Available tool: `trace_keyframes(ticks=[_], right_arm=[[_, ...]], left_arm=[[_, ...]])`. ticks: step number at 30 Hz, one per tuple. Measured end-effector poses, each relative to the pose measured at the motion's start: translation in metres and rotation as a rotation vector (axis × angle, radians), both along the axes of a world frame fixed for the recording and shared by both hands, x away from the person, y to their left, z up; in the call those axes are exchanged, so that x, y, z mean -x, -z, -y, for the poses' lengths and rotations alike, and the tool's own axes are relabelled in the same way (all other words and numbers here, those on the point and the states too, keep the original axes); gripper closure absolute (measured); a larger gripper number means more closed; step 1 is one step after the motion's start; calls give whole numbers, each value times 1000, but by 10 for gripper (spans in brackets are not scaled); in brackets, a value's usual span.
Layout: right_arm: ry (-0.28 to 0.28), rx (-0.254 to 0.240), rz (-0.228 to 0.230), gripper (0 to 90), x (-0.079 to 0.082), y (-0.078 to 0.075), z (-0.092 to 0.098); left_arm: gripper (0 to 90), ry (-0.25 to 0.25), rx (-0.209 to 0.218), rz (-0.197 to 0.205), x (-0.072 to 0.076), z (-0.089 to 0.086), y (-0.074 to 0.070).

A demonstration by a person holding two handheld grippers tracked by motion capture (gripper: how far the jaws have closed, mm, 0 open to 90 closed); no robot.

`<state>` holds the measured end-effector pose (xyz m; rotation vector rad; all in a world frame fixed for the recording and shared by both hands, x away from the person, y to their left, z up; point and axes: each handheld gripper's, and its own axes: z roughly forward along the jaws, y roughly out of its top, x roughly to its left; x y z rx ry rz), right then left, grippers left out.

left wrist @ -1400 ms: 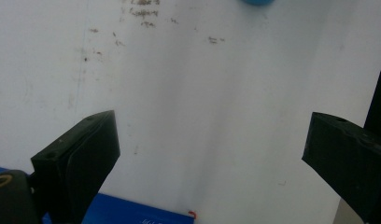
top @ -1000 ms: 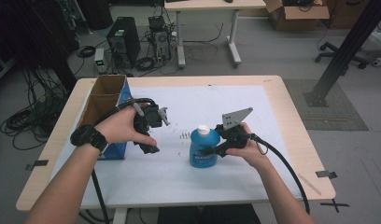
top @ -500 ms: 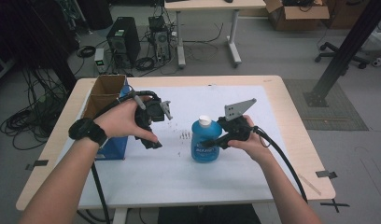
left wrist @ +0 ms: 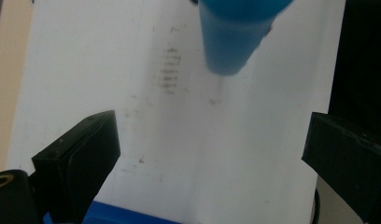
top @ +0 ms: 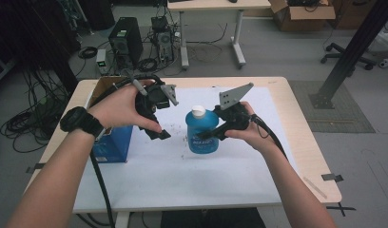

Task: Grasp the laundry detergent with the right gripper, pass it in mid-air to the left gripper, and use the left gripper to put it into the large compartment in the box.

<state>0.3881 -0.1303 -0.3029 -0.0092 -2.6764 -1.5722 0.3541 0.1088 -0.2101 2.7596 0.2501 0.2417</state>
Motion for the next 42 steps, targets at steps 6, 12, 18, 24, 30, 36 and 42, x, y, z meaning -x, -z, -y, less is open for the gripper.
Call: trace_keyframes(ticks=[6,12,18,24,30,36,42], right_arm=[[-47,19,5,425,3,-10,-22],[-72,45,3,426,5,-11,-42],[-85,66,-3,426,8,-10,-56],[-92,69,-9,426,9,-10,-62],[-99,71,-12,426,10,-10,-67],[-99,68,-12,426,10,-10,-67],[-97,69,-9,427,11,-11,-66]], left_arm=[[44,12,35,11,4,2,-14],[44,37,42,8,8,8,-18],[44,52,26,4,9,13,-15],[46,50,13,2,9,15,-11],[84,50,-19,-15,9,17,-7],[147,58,-27,-26,10,20,-6],[207,69,-37,-34,11,24,-7]])
